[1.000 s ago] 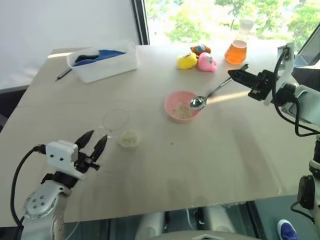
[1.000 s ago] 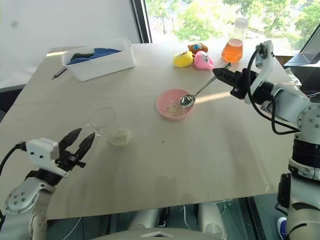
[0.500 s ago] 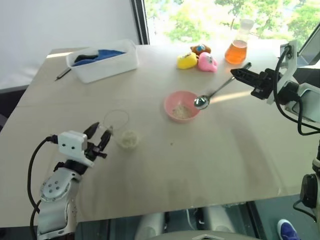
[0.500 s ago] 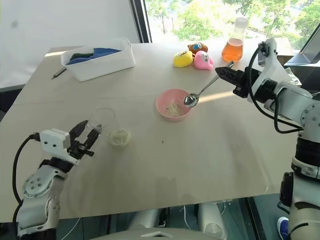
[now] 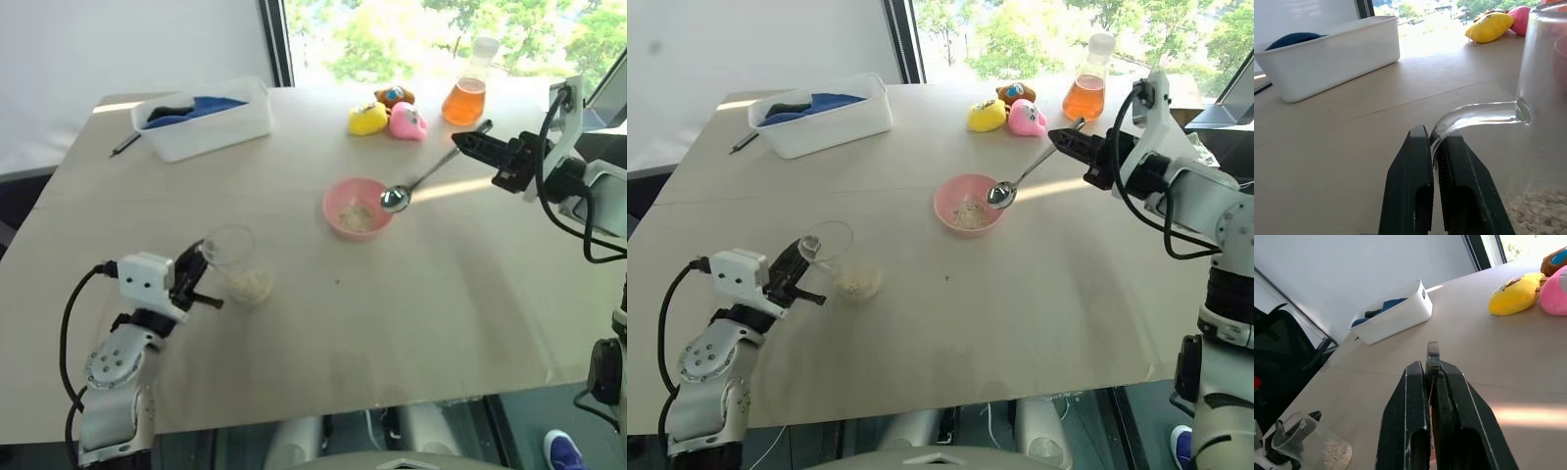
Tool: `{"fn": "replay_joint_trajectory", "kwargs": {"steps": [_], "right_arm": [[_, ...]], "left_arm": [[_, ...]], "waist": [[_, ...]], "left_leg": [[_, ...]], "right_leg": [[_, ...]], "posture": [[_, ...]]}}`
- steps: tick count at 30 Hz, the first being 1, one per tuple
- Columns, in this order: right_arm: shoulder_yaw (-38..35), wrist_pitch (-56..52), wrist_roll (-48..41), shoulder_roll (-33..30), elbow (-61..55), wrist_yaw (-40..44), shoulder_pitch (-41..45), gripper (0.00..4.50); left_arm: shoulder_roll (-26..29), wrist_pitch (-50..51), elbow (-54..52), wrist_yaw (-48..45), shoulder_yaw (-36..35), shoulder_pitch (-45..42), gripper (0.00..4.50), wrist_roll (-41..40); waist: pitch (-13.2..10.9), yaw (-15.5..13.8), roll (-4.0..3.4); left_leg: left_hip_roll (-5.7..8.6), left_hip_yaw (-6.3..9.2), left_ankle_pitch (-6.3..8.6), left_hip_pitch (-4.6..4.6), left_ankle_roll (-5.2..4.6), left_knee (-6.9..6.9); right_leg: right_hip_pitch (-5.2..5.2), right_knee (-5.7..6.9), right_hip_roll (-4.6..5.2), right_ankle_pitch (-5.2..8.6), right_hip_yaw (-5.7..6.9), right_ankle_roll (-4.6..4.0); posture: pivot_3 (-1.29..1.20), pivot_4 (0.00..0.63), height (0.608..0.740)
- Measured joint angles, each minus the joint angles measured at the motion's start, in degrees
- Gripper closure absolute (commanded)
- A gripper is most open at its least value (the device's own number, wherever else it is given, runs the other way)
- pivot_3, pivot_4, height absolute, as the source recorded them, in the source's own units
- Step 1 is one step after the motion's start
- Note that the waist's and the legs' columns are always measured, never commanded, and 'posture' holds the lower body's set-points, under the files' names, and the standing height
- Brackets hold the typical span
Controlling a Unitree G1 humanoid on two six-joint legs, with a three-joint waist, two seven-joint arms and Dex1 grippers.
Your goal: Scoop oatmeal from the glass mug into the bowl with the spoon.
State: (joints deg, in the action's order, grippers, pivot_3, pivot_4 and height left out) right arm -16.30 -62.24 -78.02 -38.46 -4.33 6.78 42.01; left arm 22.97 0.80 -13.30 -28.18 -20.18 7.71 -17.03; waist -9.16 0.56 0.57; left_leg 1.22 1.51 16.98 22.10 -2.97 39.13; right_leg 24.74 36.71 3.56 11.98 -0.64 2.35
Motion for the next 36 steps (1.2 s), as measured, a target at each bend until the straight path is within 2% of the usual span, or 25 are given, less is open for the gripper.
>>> {"fn": "replay_joint_trajectory", "kwargs": {"steps": [7, 14, 17, 21, 25, 36], "right_arm": [[0.9, -0.3, -1.3, 3.1, -0.6, -0.6, 7.3, 4.50], [6.3, -1.4, -2.2, 9.6, -1.8, 0.7, 13.2, 4.50], [9.6, -0.8, 2.1, 9.8, -1.9, 4.3, 13.1, 4.50], [13.7, 2.0, 11.0, 8.5, -1.9, 10.3, 12.6, 4.50], [15.6, 2.8, 15.2, 9.0, -2.0, 13.5, 12.5, 4.50], [25.7, 3.6, 27.6, 16.3, -2.1, 17.5, 10.8, 4.50]], "left_arm": [[0.0, 3.4, 0.0, 0.9, 3.9, -4.5, 4.45, 0.1], [1.6, 6.3, 3.9, 0.8, 11.7, -19.0, 4.45, 4.3], [1.7, 6.5, 7.0, 0.6, 14.1, -23.2, 4.45, 6.0], [1.9, 6.4, 9.5, -0.9, 16.3, -24.8, 4.45, 7.0], [2.5, 6.1, 9.7, -1.8, 16.3, -25.5, 4.45, 7.2], [2.5, 3.3, 13.9, -4.0, 17.7, -28.2, 4.45, 8.5]], "waist": [[0.0, 0.0, -0.05], [0.0, 0.0, -0.03], [0.0, 0.0, -0.03], [0.0, 0.2, -0.02], [0.0, 0.1, -0.03], [0.0, 0.1, -0.03]], "left_leg": [[0.01, 0.05, 0.00, 0.08, 0.00, 0.00], [0.15, 0.12, -0.16, 0.75, 0.26, 0.05], [0.19, 0.02, -0.18, 0.90, 0.29, 0.05], [0.20, -0.08, -0.17, 0.98, 0.29, 0.04], [0.19, -0.05, -0.17, 0.93, 0.29, 0.04], [0.23, -0.02, -0.19, 0.87, 0.31, 0.10]], "right_leg": [[0.07, 0.01, -0.01, -0.01, 0.07, 0.00], [0.68, 0.13, 0.01, -0.04, 0.14, 0.02], [0.85, 0.10, 0.01, -0.06, 0.10, 0.05], [0.93, 0.02, 0.01, -0.06, 0.15, 0.07], [0.93, 0.07, 0.02, -0.06, 0.12, 0.07], [0.92, 0.25, 0.02, -0.07, 0.27, 0.08]], "posture": [[0.00, 0.150, 0.740], [0.00, 0.150, 0.740], [0.00, 0.150, 0.740], [0.00, 0.150, 0.740], [0.00, 0.150, 0.740], [0.00, 0.150, 0.740]]}}
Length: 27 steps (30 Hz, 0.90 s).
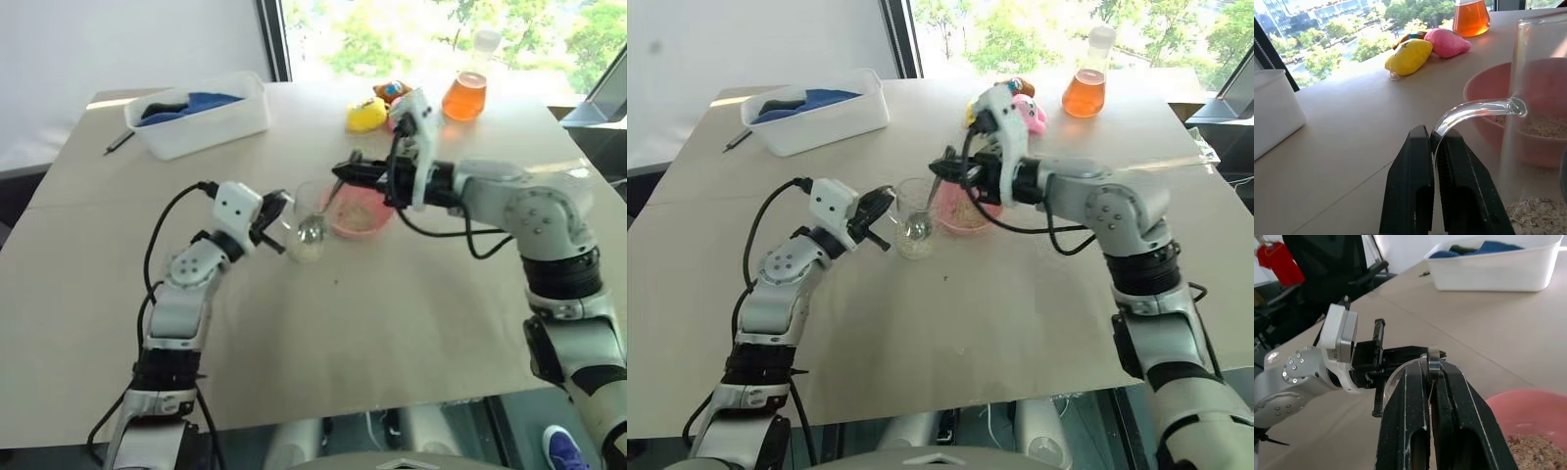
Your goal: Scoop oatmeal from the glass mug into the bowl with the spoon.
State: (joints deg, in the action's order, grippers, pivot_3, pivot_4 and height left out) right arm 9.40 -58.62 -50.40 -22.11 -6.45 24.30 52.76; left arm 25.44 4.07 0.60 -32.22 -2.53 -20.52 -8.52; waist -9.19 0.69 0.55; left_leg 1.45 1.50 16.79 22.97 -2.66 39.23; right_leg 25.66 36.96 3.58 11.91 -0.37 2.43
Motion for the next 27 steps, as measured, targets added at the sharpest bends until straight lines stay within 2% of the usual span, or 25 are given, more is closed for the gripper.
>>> {"fn": "replay_joint_trajectory", "kwargs": {"steps": [6, 16, 27], "right_arm": [[2.3, 1.1, 5.9, 2.9, 0.3, 1.7, -1.6, 4.50], [1.8, 1.2, 9.9, 5.6, -0.7, 2.6, -2.8, 4.50], [0.0, 2.4, 14.2, 4.8, 0.6, 4.4, -1.2, 4.50]], "left_arm": [[0.2, -1.3, 0.2, -0.7, 0.9, -0.6, 4.45, 1.1], [0.2, -2.2, 0.3, -1.5, 1.0, -0.6, 4.45, 2.2], [0.2, -3.7, 2.0, -2.6, 1.6, -1.8, 4.45, 2.7]], "waist": [[0.0, 0.0, 0.00], [0.0, 0.1, 0.00], [0.0, 0.1, 0.00]], "left_leg": [[0.03, 0.02, 0.00, 0.01, 0.01, 0.00], [0.04, 0.06, -0.03, -0.05, 0.05, 0.00], [0.09, 0.08, -0.04, -0.05, 0.06, 0.01]], "right_leg": [[0.00, -0.05, 0.02, 0.00, 0.07, 0.01], [-0.01, 0.08, 0.00, 0.00, 0.12, 0.01], [-0.02, 0.10, -0.01, 0.00, 0.15, 0.01]], "posture": [[0.00, 0.150, 0.740], [0.00, 0.150, 0.740], [0.00, 0.150, 0.740]]}}
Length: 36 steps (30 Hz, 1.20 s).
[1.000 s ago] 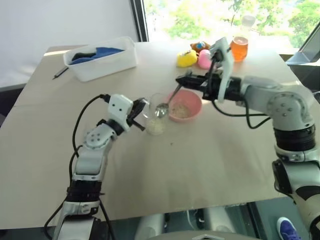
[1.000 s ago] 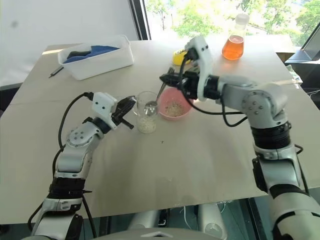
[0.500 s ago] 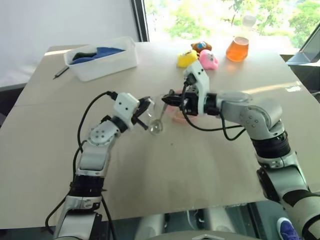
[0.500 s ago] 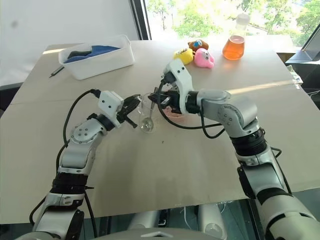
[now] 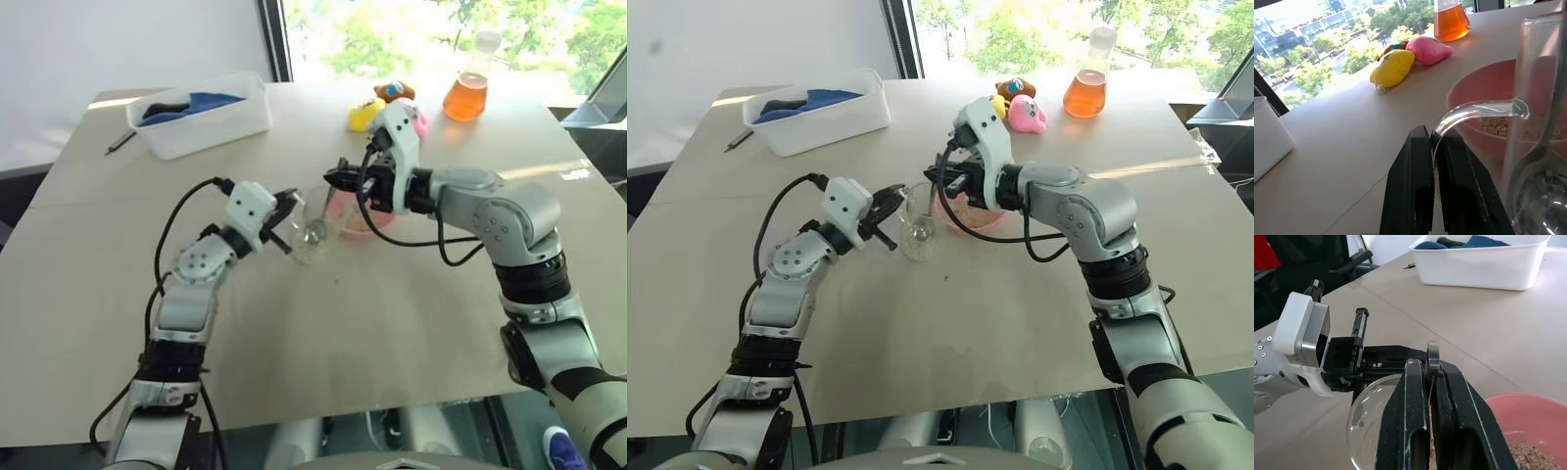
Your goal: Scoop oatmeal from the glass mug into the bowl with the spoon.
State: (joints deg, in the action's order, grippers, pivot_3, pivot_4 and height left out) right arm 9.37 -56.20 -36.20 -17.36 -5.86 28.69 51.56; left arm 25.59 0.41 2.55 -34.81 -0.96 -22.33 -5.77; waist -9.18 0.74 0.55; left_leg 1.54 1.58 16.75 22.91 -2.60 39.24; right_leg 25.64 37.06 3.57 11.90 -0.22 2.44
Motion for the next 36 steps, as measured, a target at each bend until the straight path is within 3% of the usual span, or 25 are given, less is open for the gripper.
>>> {"fn": "replay_joint_trajectory", "kwargs": {"steps": [11, 28, 36], "right_arm": [[-0.2, -2.1, 0.7, 3.2, -3.6, -0.2, -4.1, 4.50], [-19.1, -17.1, -7.9, 8.2, 0.2, -10.2, 1.5, 4.50], [-23.4, -19.9, -9.7, 7.7, 0.8, -13.0, 2.2, 4.50]], "left_arm": [[0.4, -0.3, 0.2, -0.5, 0.1, 0.0, 4.45, 0.0], [0.5, -1.4, 0.4, -0.5, 0.3, 0.4, 4.45, 0.0], [0.3, -2.7, 1.6, -0.5, 0.4, 0.3, 4.45, 0.0]], "waist": [[0.0, 0.0, 0.01], [0.0, 0.0, 0.01], [0.0, 0.0, 0.00]], "left_leg": [[0.07, 0.07, -0.01, -0.07, 0.01, 0.06], [0.13, 0.08, -0.03, -0.08, 0.04, 0.08], [0.14, 0.08, -0.03, -0.10, 0.03, 0.08]], "right_leg": [[-0.02, 0.17, 0.01, 0.00, 0.01, 0.00], [0.00, 0.31, 0.04, 0.00, 0.00, 0.00], [0.00, 0.35, 0.01, 0.00, 0.00, 0.00]], "posture": [[0.00, 0.150, 0.740], [0.00, 0.150, 0.740], [0.00, 0.150, 0.740]]}}
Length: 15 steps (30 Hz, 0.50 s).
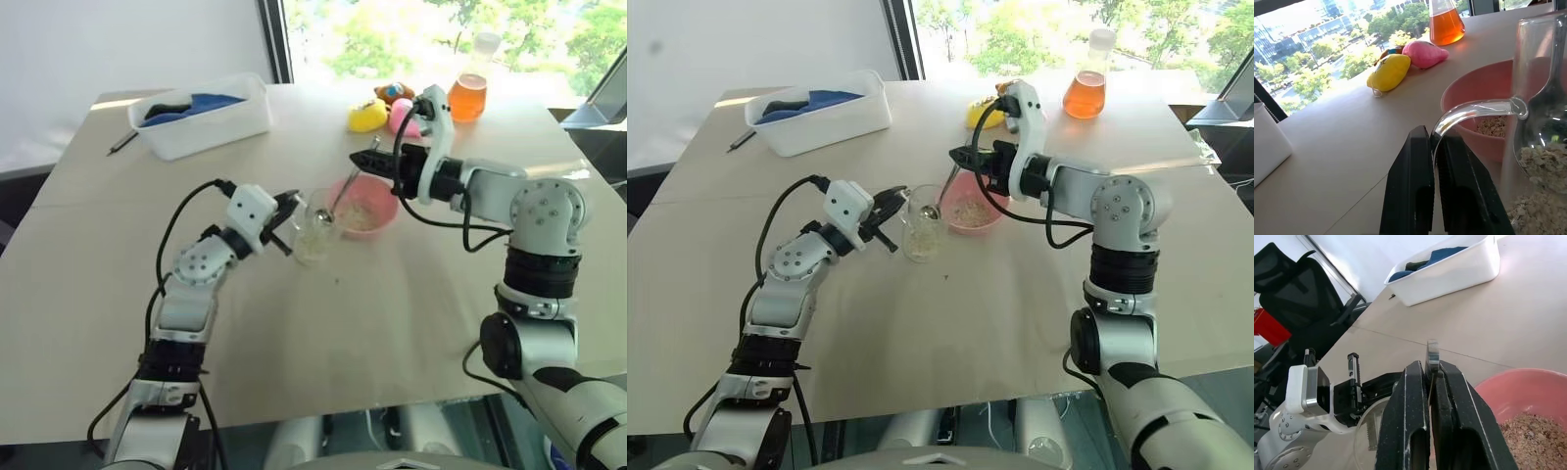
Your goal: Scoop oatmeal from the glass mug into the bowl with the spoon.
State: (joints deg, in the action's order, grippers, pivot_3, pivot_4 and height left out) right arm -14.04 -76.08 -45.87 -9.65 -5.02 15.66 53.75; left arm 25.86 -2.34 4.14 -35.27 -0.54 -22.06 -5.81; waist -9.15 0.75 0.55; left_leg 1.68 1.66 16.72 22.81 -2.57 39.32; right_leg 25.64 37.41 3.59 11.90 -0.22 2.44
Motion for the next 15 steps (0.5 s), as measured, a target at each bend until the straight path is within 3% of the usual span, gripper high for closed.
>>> {"fn": "replay_joint_trajectory", "kwargs": {"steps": [8, 15], "right_arm": [[-0.8, -0.1, -1.6, -2.4, -0.1, -0.3, 0.3, 4.50], [-6.5, -3.3, -5.8, -1.1, 0.1, -4.6, 0.3, 4.50]], "left_arm": [[-0.5, -1.4, 1.1, 0.0, 0.1, -0.3, 4.45, 0.0], [-0.7, -2.4, 1.5, 0.1, 0.2, -0.2, 4.45, 0.0]], "waist": [[0.0, 0.0, -0.01], [0.0, -0.1, -0.01]], "left_leg": [[0.04, -0.01, -0.01, -0.03, -0.02, 0.01], [0.03, -0.01, -0.01, -0.03, -0.02, 0.02]], "right_leg": [[-0.01, 0.06, 0.00, 0.00, -0.01, 0.00], [-0.01, 0.08, 0.02, 0.00, -0.02, 0.00]], "posture": [[0.00, 0.150, 0.740], [0.00, 0.150, 0.740]]}}
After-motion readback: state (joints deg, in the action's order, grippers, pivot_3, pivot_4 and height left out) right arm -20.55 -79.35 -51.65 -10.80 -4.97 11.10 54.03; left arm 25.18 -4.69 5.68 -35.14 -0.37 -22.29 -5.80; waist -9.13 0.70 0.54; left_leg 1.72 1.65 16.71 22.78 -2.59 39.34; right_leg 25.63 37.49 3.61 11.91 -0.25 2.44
